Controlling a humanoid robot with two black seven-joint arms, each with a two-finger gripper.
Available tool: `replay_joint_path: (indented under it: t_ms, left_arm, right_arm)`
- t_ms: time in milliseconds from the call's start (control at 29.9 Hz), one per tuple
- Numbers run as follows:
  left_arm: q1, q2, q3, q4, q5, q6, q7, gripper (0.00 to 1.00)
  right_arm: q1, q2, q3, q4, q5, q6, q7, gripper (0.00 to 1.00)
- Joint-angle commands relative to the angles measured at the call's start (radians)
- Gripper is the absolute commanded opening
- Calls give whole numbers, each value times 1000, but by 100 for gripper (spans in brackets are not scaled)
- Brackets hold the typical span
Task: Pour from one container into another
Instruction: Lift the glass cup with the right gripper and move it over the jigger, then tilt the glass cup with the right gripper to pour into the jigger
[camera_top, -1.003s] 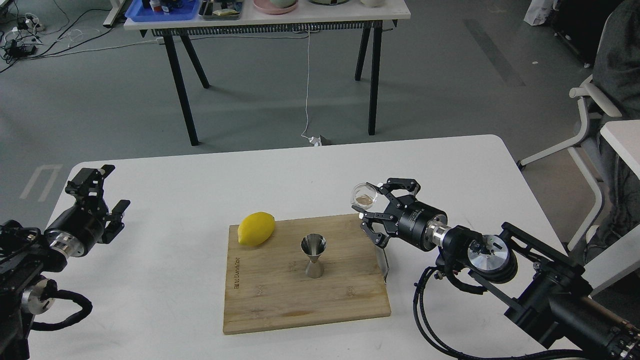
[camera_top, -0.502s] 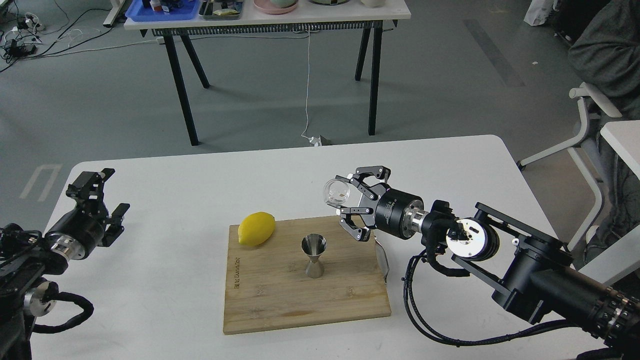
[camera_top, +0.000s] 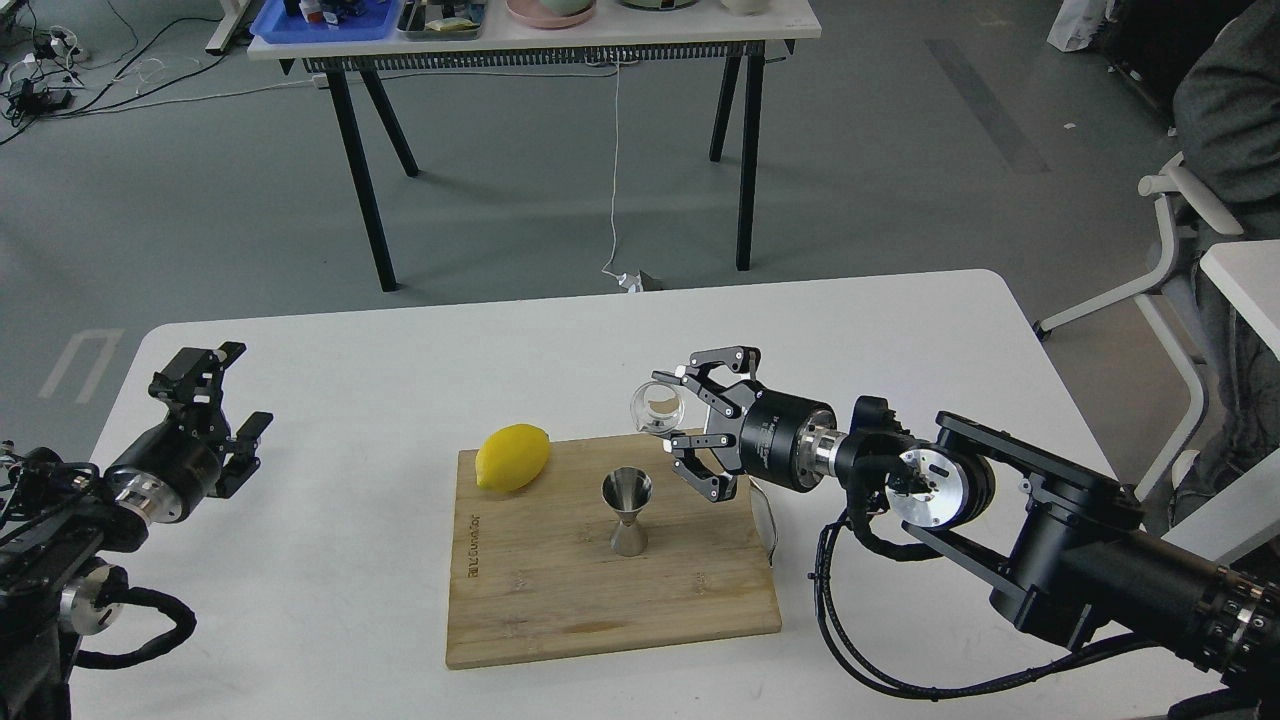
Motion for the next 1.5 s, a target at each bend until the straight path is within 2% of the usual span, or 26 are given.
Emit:
replay_joint_path:
  t_ms: [0,903,1104,1471]
  left_arm:
    - [-1,-3,0,-1,0,0,0,100]
    - [-1,-3,0,0,0,0,0,100]
    - [-1,-3,0,0,0,0,0,100]
    - [-1,-5,0,0,0,0,0,100]
  right_arm:
    - [2,0,-3,3,-29,0,-12,42]
    - [108,-2,-131,6,-150,2,-10,41]
    - [109,-3,-146,6,-170,39,-10,41]
    - [157,-3,-204,3,-238,42,-6,41]
